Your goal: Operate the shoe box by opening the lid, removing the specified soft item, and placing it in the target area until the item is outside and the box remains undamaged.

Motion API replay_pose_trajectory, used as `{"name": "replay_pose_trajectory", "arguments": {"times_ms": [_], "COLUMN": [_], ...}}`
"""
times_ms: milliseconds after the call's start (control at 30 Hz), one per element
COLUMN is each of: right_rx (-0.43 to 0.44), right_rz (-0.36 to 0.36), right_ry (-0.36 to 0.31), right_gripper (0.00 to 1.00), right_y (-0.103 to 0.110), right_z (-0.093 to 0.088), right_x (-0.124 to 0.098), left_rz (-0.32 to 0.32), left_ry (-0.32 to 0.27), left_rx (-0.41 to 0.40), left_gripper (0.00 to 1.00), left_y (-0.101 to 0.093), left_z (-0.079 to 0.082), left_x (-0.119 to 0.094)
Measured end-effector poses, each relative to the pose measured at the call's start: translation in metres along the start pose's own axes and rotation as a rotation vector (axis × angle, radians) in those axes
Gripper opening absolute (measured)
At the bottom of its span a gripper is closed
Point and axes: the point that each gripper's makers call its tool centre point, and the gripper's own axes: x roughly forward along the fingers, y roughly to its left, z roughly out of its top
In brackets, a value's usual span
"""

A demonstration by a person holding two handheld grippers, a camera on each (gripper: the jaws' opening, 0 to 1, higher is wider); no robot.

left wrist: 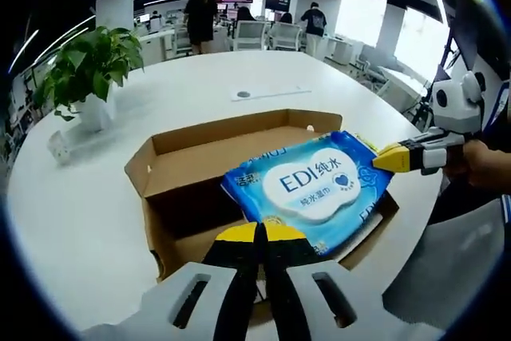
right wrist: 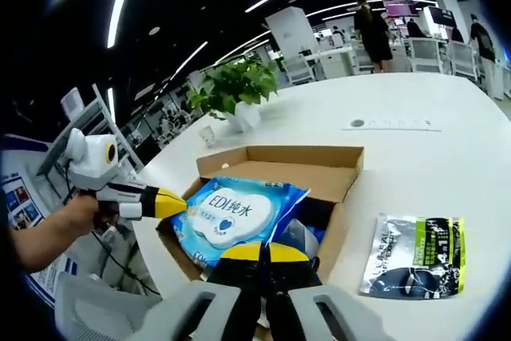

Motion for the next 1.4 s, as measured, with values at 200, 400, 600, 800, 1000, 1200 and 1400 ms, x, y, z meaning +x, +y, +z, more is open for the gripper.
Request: {"name": "replay_pose_trajectory", "arguments": {"times_ms": [200,400,600,800,1000,1200,1400], "right_rx": [0.010,0.026,0.042,0.057,0.072,0.089,0.096], "right_rz": [-0.012,-0.030,-0.047,-0.064,-0.083,-0.103,-0.120], "right_ry": [-0.009,-0.021,-0.023,-0.027,-0.031,-0.037,-0.037], "right_gripper": [0.00,0.00,0.00,0.00,0.00,0.00,0.00], "right_y": [-0.008,-0.020,-0.031,-0.041,-0.053,-0.064,-0.074], "right_z": [0.001,0.004,0.003,0.003,0.003,0.002,-0.001], "right_x": [-0.009,-0.019,-0.030,-0.040,-0.052,-0.064,-0.074], "left_rz": [-0.015,-0.031,-0.051,-0.071,-0.090,-0.112,-0.130], "left_ry": [-0.010,-0.020,-0.027,-0.031,-0.036,-0.038,-0.038], "left_rx": [0.009,0.024,0.034,0.043,0.050,0.060,0.061], "left_gripper": [0.00,0.00,0.00,0.00,0.00,0.00,0.00], "left_y": [-0.009,-0.022,-0.033,-0.044,-0.057,-0.074,-0.086], "left_z": [0.009,0.019,0.027,0.033,0.040,0.045,0.048], "left_x": [0.003,0.009,0.015,0.021,0.026,0.031,0.036]}}
